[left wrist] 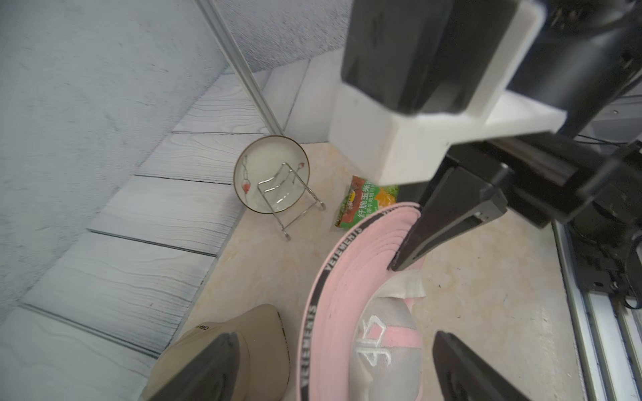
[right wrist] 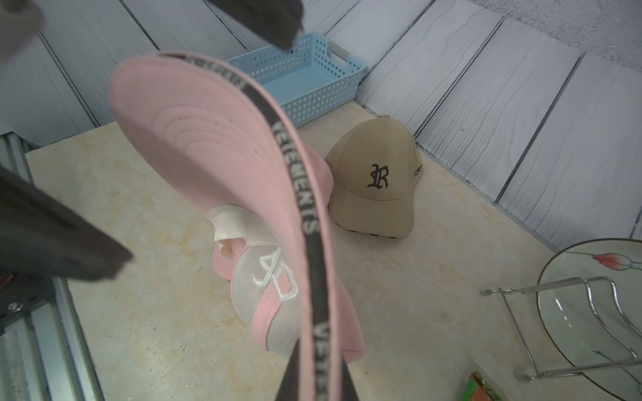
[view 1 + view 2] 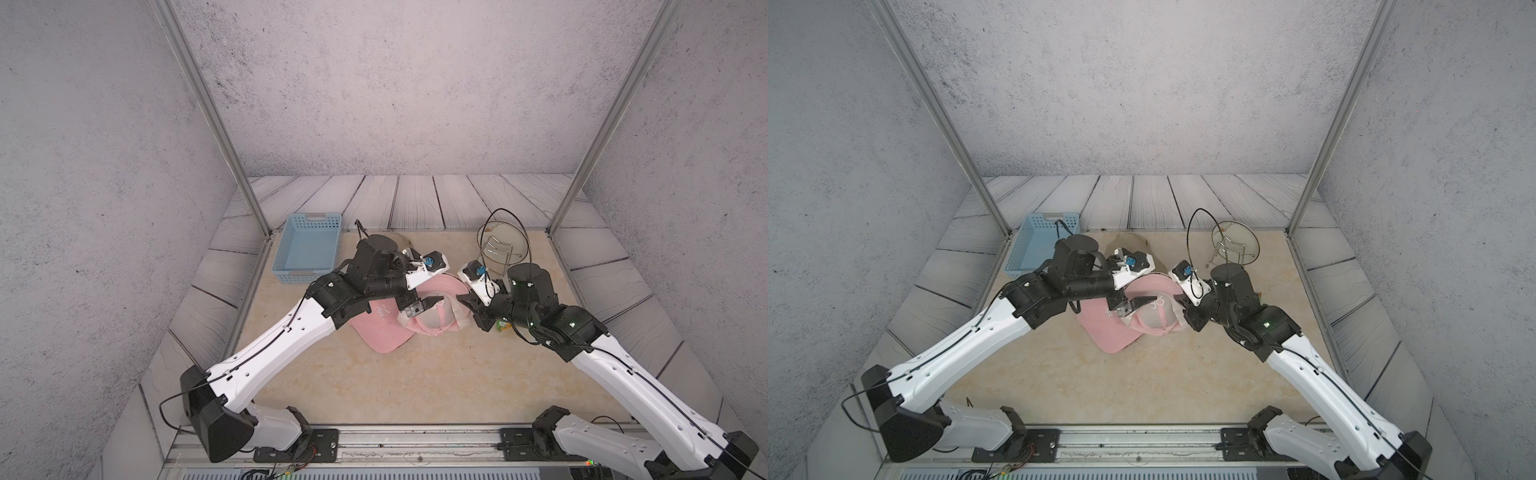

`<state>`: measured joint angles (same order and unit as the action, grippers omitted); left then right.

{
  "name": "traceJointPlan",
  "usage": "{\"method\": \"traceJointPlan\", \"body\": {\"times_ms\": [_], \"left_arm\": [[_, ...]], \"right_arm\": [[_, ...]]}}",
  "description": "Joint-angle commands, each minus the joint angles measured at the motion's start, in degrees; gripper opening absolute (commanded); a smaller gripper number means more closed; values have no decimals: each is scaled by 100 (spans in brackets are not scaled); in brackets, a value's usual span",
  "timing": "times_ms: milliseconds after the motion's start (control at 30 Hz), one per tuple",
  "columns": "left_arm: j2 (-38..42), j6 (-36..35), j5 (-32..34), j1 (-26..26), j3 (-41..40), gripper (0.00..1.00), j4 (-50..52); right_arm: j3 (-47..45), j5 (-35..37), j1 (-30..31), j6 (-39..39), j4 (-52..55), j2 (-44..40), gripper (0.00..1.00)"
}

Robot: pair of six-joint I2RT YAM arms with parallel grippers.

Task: Turn the baseball cap inside out
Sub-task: Turn over the baseball cap.

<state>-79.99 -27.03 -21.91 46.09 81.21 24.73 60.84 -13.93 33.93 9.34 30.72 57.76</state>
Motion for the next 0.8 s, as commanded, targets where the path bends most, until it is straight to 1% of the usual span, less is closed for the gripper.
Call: {"method": "traceJointPlan", "body": {"times_ms": [0,33,67,100,167,200,233,267,300,333,367,467,567,767], "left_arm": [[-235,-336,-653,-29,253,71,216],[-311,-330,-692,-29,288,65,243],[-364,-333,-715,-29,318,55,265],[-390,-312,-711,-37,332,42,262],[-386,-259,-667,-61,370,20,251],[-369,-188,-626,-89,400,9,239],[-342,-87,-575,-129,442,1,232],[-309,8,-554,-198,478,0,228],[-265,137,-574,-276,517,0,211],[-215,278,-643,-389,545,0,182],[-141,461,-875,-563,580,0,159],[85,877,-1509,-918,545,0,-30],[311,986,-1815,-1058,472,0,-147],[500,1037,-2299,-1168,537,0,-77]], "right_arm": [[209,-519,-11,-119,46,-210,0],[209,-553,-11,-124,40,-218,0],[202,-582,-16,-130,35,-228,0],[194,-629,-25,-134,27,-232,0],[143,-736,-56,-185,-13,-222,0],[102,-800,-94,-216,-52,-208,0],[44,-889,-138,-245,-101,-197,0],[-17,-979,-184,-294,-167,-202,0],[-103,-1102,-237,-328,-257,-196,3],[-199,-1193,-284,-374,-362,-211,8],[-336,-1246,-346,-418,-538,-223,16],[-686,-1392,-436,-482,-928,-271,30],[-985,-1693,-546,-511,-1298,-261,34],[-1284,-2143,-662,-430,-1723,-152,36]]}}
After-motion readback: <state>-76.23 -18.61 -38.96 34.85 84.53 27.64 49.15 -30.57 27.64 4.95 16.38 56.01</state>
